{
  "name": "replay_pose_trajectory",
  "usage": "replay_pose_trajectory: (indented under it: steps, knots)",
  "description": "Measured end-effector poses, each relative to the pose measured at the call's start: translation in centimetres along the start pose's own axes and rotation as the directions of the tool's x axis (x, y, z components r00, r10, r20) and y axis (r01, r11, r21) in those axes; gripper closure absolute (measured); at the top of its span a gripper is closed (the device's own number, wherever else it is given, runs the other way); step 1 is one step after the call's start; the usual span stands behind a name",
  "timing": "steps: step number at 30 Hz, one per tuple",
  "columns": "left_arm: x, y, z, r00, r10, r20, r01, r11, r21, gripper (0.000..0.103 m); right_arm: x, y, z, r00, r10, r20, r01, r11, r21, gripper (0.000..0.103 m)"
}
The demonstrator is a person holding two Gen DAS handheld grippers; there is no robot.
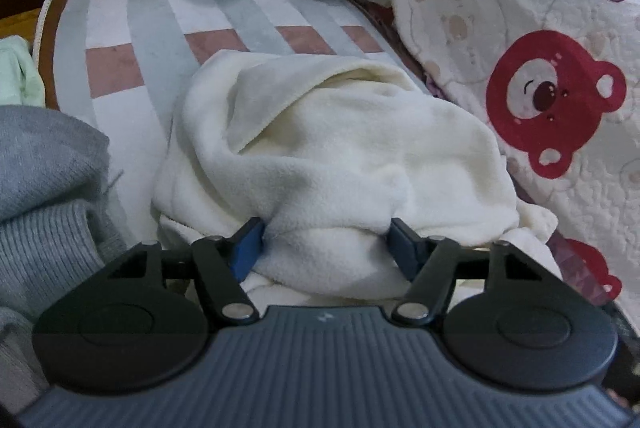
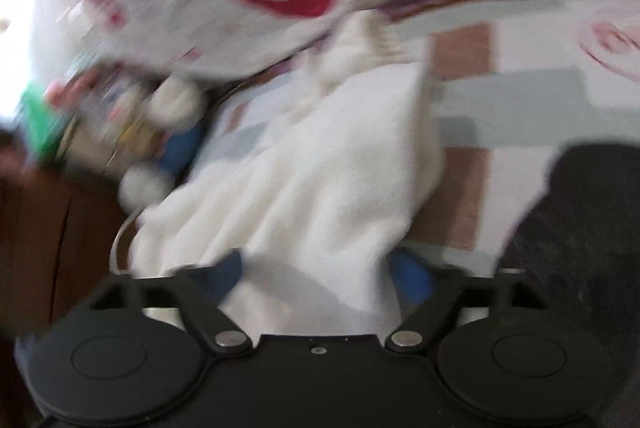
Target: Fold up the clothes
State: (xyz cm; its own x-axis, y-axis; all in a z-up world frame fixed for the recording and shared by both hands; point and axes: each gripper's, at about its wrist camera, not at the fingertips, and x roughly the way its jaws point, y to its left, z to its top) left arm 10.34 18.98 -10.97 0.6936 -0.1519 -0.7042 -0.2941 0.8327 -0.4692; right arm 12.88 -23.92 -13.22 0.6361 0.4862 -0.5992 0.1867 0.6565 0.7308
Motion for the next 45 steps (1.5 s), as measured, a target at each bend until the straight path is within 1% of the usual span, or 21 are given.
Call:
replay_pose_trajectory:
  steps: [3,4,5,6,7,11,15,18,23,28,31,35,37,38,39,40,41,42,43,44,45]
  knots:
    - [0.0,-0.1,-0.4,1.0,-0.028,0.0,0.028,1.0,-0.007,0.037,2.0,-1.9,-1.2,0.999,0.044,-0.025,-0.038,0.979,0.198,0.011]
    - [0.0,-0.1,-0.4,0.999,-0.043,-0.004,0.043,0.999,-0.011,0.038,2.6,-2.5,-1.9,0.997,0.075,-0.033,-0.064,0.961,0.271,0.021]
    - [-0.1,-0.3,-0.6,0.997,-0.072,-0.014,0.072,0.997,-0.012,0.038,3.0,-3.0,-2.7,0.99,0.136,-0.03,-0.117,0.932,0.344,0.035]
    - [-0.3,-0.5,-0.7,0.995,-0.102,-0.024,0.101,0.995,-0.013,0.038,3.4,-3.3,-3.5,0.981,0.191,-0.025,-0.165,0.901,0.401,0.058]
    - [-0.4,-0.6,-0.8,0.991,-0.131,-0.034,0.131,0.991,-0.014,0.039,3.3,-2.8,-3.7,0.974,0.225,-0.032,-0.194,0.896,0.398,0.071]
    - [-1.5,-2.6,-1.1,0.971,-0.229,-0.062,0.232,0.972,0.038,0.039,1.8,-0.4,-3.7,0.928,0.366,-0.067,-0.321,0.88,0.35,0.076]
    - [-2.1,-4.0,-1.3,0.932,-0.349,-0.098,0.352,0.936,0.016,0.039,-1.6,0.2,-2.9,0.897,0.439,-0.041,-0.398,0.847,0.354,0.076]
    - [-2.0,-4.8,-2.0,0.887,-0.436,-0.149,0.436,0.899,-0.034,0.039,-4.3,-0.7,-2.4,0.876,0.482,0.007,-0.449,0.81,0.378,0.076]
    - [-1.9,-7.1,-4.0,0.81,-0.535,-0.239,0.539,0.84,-0.055,0.039,-9.2,-2.6,-2.5,0.853,0.519,0.059,-0.502,0.783,0.367,0.076]
    - [-3.5,-10.7,-6.4,0.715,-0.625,-0.312,0.655,0.756,-0.014,0.039,-14.9,-3.7,-2.7,0.841,0.533,0.096,-0.532,0.782,0.324,0.076]
    - [-4.9,-12.6,-8.3,0.652,-0.665,-0.365,0.714,0.7,0.002,0.039,-18.9,-3.6,-2.6,0.842,0.529,0.106,-0.538,0.807,0.243,0.076]
    - [-6.9,-15.7,-11.2,0.566,-0.703,-0.431,0.786,0.617,0.026,0.039,-25.6,-3.1,-2.8,0.837,0.536,0.111,-0.544,0.837,0.064,0.076]
    - [-7.7,-17.6,-12.9,0.54,-0.703,-0.462,0.808,0.587,0.051,0.039,-29.0,-2.8,-2.9,0.844,0.526,0.107,-0.525,0.85,-0.04,0.076]
    - [-8.0,-18.6,-13.9,0.555,-0.682,-0.477,0.803,0.588,0.093,0.037,-30.7,-2.7,-2.9,0.854,0.51,0.105,-0.502,0.859,-0.098,0.076]
    - [-8.2,-19.5,-14.9,0.57,-0.659,-0.491,0.797,0.588,0.136,0.036,-32.2,-2.8,-3.0,0.877,0.468,0.11,-0.448,0.879,-0.164,0.075]
    - [-8.4,-20.2,-15.7,0.626,-0.609,-0.488,0.764,0.605,0.225,0.036,-33.6,-3.0,-3.1,0.912,0.388,0.131,-0.353,0.907,-0.23,0.073]
    - [-8.5,-20.8,-16.5,0.68,-0.556,-0.477,0.723,0.615,0.314,0.036,-34.5,-3.7,-3.2,0.952,0.257,0.167,-0.208,0.941,-0.267,0.07]
    - [-8.6,-21.2,-17.1,0.745,-0.493,-0.449,0.662,0.623,0.416,0.036,-35.3,-4.3,-3.4,0.972,0.109,0.208,-0.045,0.955,-0.292,0.066]
    - [-8.6,-21.5,-17.6,0.805,-0.428,-0.411,0.592,0.622,0.513,0.036,-35.4,-5.2,-3.4,0.963,-0.107,0.249,0.178,0.943,-0.281,0.059]
    - [-8.5,-21.5,-17.7,0.829,-0.395,-0.395,0.558,0.616,0.556,0.036,-35.0,-6.3,-3.4,0.896,-0.341,0.285,0.412,0.878,-0.244,0.058]
    - [-8.3,-21.5,-17.9,0.852,-0.363,-0.378,0.524,0.608,0.596,0.036,-34.7,-7.6,-3.5,0.8,-0.516,0.308,0.581,0.794,-0.178,0.057]
